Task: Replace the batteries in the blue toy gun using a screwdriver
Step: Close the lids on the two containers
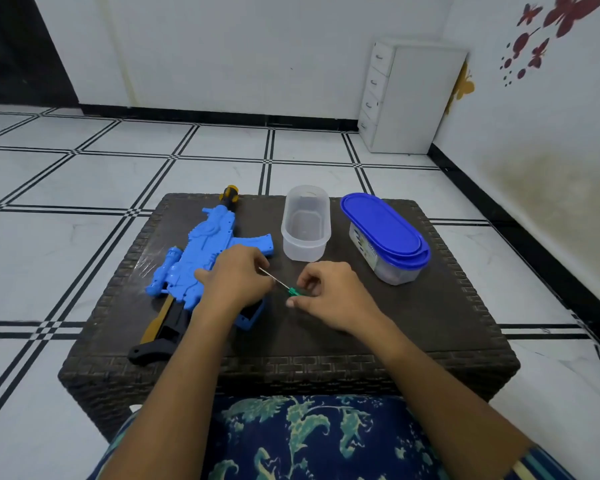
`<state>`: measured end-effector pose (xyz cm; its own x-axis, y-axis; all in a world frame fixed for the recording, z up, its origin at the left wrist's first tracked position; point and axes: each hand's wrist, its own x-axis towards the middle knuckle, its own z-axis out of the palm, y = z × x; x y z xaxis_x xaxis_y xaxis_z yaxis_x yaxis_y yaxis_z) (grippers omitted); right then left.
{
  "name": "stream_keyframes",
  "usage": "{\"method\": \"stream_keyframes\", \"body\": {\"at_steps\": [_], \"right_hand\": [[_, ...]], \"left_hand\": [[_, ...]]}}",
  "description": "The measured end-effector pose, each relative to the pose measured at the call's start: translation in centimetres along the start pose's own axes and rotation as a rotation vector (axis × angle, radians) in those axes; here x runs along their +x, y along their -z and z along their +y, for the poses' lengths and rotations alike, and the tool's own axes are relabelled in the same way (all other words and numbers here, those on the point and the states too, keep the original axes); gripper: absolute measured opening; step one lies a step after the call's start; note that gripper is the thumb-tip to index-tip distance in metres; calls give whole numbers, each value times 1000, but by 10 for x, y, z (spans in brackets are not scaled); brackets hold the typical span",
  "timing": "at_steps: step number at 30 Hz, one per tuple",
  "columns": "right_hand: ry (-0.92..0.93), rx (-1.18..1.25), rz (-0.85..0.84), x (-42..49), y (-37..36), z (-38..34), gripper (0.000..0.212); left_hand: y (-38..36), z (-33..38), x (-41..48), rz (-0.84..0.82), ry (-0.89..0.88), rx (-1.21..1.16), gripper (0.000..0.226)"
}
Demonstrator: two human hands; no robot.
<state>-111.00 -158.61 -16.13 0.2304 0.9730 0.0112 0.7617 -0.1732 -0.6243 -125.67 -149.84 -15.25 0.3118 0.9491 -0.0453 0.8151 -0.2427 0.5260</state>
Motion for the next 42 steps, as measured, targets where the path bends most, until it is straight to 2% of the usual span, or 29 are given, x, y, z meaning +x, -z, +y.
{"method": "stream_keyframes", "body": {"at_steps": [2, 5, 6, 8, 10, 13, 15, 19, 22, 25, 26, 28, 31, 34, 37, 39, 42], "right_hand": [[20, -75, 155, 0, 6, 5, 26], [65, -332, 561, 2, 22, 16, 37], [31, -421, 637, 4, 27, 21, 45], [-121, -532, 610, 8, 37, 35, 62], [-243, -554, 507, 10, 44, 49, 66], [-245, -574, 479, 13, 44, 61, 40], [-203, -538, 536, 14, 42, 62, 25], [-128, -400, 653, 11, 40, 55, 12], [-20, -317, 848, 8, 40, 51, 6], [113, -323, 1090, 6, 47, 45, 10], [166, -261, 1139, 5, 49, 43, 11], [204, 26, 1197, 1, 50, 32, 11], [-18, 683, 1083, 2, 39, 12, 23], [-262, 1073, 840, 8, 23, -1, 22], [-358, 1128, 648, 15, 16, -6, 17], [-421, 1107, 538, 23, 19, -9, 13], [-465, 1134, 487, 37, 26, -17, 11]], "left_hand": [[-4, 5, 1, 4, -61, -17, 16], [-14, 15, 0, 14, -148, -39, 14], [-18, 18, -1, 16, -174, -46, 14], [-25, 27, -2, 22, -222, -52, 12], [-31, 34, -3, 39, -271, -61, 9], [-38, 43, -3, 56, -315, -64, 9], [-44, 47, -4, 70, -346, -78, 10], [-49, 57, -3, 72, -364, -144, 8], [-52, 64, -2, 80, -358, -233, 4], [-56, 74, -6, 100, -327, -424, 27], [-57, 77, -8, 103, -304, -514, 36], [-58, 86, -14, 97, -245, -712, 42], [-59, 98, -17, 95, -163, -1016, 31], [-55, 98, -8, 162, -44, -1115, 15], [-48, 87, 8, 273, 35, -1094, 27], [-37, 78, 19, 367, -2, -1021, 34], [-24, 62, 34, 429, -55, -906, 30]]}}
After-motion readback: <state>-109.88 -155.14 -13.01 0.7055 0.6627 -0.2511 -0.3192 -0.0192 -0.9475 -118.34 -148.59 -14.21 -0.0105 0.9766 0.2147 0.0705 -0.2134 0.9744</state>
